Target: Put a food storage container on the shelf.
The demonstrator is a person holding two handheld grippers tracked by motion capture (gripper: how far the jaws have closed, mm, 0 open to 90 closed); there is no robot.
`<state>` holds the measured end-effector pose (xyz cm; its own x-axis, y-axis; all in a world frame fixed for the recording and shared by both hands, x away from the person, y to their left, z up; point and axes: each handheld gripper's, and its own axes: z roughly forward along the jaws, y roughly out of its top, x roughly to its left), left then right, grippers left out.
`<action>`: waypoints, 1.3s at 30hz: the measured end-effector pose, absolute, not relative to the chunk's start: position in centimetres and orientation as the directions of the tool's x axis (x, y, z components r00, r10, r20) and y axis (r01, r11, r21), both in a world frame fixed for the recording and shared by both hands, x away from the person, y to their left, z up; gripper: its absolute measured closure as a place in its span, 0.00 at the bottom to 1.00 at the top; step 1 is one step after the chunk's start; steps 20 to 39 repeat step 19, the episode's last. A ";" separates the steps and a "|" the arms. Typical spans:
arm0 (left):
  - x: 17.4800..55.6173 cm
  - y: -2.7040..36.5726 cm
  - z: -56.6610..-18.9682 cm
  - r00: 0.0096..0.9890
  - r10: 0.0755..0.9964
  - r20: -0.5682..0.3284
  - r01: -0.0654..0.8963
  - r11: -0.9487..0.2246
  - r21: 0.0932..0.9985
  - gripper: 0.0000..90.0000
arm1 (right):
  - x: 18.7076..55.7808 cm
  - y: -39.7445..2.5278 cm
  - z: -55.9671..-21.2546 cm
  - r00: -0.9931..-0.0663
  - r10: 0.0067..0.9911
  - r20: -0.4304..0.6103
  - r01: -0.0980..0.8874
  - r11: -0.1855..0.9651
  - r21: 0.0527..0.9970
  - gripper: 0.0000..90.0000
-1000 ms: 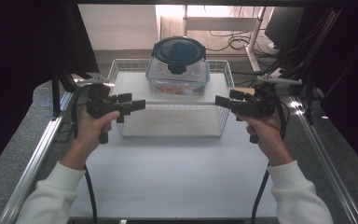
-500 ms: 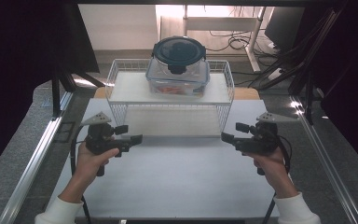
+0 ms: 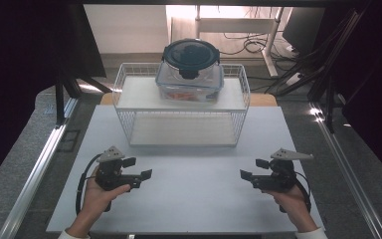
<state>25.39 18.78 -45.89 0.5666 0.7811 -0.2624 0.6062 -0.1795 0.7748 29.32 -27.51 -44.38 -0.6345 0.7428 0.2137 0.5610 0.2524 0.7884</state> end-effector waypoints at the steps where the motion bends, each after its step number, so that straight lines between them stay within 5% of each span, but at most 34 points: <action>1: 25.4 18.7 -46.4 0.566 0.780 -0.266 0.617 -0.186 0.765 0.23 | 29.3 -27.5 -44.7 -0.632 0.745 0.214 0.567 0.256 0.783 0.21; 39: 25.6 18.3 -47.6 0.550 0.809 -0.207 0.621 -0.230 0.750 0.22 | 29.1 -27.8 -45.9 -0.619 0.762 0.189 0.557 0.256 0.790 0.18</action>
